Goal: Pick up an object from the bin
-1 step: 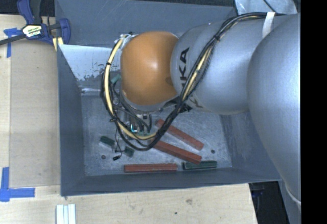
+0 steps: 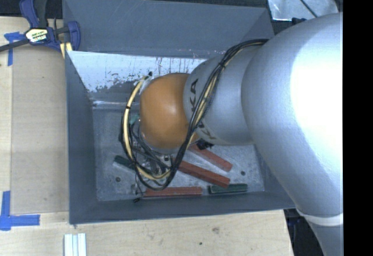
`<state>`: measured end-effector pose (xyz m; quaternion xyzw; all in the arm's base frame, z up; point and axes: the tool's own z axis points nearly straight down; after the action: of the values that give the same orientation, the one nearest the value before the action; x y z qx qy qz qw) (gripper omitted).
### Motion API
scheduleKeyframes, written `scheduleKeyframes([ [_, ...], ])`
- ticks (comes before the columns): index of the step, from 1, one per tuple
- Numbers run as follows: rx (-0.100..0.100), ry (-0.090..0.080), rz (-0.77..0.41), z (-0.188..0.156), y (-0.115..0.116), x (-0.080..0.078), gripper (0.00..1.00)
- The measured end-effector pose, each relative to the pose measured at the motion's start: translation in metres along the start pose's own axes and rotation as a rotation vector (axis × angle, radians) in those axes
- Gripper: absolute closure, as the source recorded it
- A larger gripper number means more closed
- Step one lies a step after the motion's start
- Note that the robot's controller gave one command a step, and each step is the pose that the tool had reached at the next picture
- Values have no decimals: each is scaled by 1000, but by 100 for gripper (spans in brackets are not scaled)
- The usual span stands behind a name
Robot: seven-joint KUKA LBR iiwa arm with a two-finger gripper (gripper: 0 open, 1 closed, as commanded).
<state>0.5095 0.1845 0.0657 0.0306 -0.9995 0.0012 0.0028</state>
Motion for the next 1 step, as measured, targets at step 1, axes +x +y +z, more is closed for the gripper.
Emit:
scheduleKeyframes([
  [1,-4,-9,1,-5,1,-3,100],
])
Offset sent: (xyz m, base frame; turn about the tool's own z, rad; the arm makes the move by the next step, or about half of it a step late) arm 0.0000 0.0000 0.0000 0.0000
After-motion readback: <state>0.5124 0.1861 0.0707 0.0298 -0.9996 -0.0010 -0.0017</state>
